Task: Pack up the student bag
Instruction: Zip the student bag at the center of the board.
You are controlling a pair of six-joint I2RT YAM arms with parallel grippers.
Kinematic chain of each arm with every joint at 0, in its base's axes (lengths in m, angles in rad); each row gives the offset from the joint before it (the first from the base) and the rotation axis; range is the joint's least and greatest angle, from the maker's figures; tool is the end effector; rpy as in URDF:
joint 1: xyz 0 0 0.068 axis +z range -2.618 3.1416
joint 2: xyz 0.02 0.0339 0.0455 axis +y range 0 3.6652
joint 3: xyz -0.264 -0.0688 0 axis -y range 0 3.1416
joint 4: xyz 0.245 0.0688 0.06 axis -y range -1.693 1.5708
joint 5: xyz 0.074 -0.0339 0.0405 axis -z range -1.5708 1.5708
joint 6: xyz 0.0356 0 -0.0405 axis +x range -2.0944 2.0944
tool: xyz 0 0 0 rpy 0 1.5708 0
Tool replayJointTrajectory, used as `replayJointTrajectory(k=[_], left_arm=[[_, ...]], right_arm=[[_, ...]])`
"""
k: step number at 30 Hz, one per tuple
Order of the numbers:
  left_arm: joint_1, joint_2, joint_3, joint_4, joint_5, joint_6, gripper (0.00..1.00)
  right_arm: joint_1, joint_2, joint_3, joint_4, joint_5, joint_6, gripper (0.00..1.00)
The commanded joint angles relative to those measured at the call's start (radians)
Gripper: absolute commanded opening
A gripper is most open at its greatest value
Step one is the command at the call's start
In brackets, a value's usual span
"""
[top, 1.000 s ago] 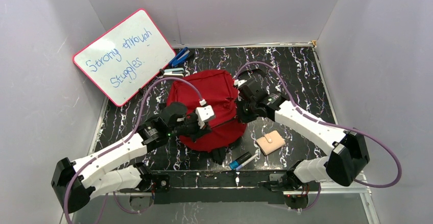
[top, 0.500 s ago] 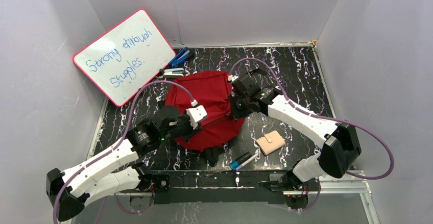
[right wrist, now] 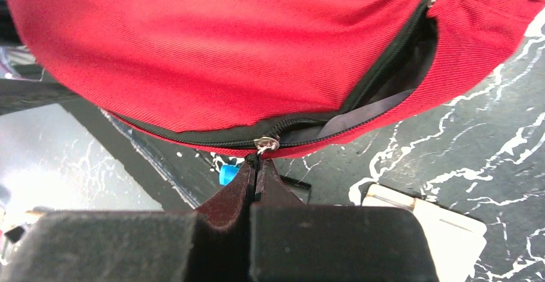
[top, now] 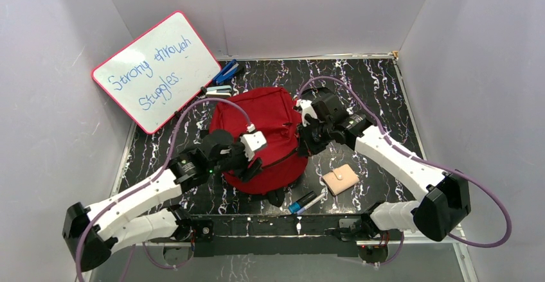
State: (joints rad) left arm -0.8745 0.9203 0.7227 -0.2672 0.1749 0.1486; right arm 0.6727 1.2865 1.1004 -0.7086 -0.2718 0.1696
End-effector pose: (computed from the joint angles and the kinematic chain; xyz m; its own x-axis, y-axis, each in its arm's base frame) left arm 0.1297 -0.1648 0.2854 -0.1577 0.4160 -0.8956 0.8884 0.4557 0.0552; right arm 0.2018 0.1730 0.2961 -0.7248 -0.3696 -0.5814 -0.6181 0.7215 0.3120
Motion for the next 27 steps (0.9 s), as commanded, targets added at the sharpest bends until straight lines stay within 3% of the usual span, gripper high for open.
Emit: replayJointTrajectory(k=[1, 11, 13, 20, 27], left_arm=[[0.0, 0.108, 0.018, 0.215, 0.104, -0.047, 0.61], [-0.028, 0.308, 0.038, 0.416, 0.236, -0.079, 0.64], [-0.039, 0.326, 0.032, 0.435, 0.225, -0.075, 0.53], [-0.043, 0.331, 0.012, 0.467, 0.169, -0.077, 0.0], [-0.043, 0.29, 0.005, 0.384, 0.126, -0.07, 0.0]], right_arm=[[0.01, -0.056, -0.018, 0.016, -0.106, -0.027, 0.0], [0.017, -0.114, -0.025, 0.023, -0.159, 0.004, 0.0], [0.019, -0.107, -0.013, 0.026, -0.199, 0.013, 0.0], [0.131, -0.083, 0.009, 0.113, -0.269, 0.064, 0.0], [0.197, -0.093, 0.042, 0.153, -0.235, 0.082, 0.0]])
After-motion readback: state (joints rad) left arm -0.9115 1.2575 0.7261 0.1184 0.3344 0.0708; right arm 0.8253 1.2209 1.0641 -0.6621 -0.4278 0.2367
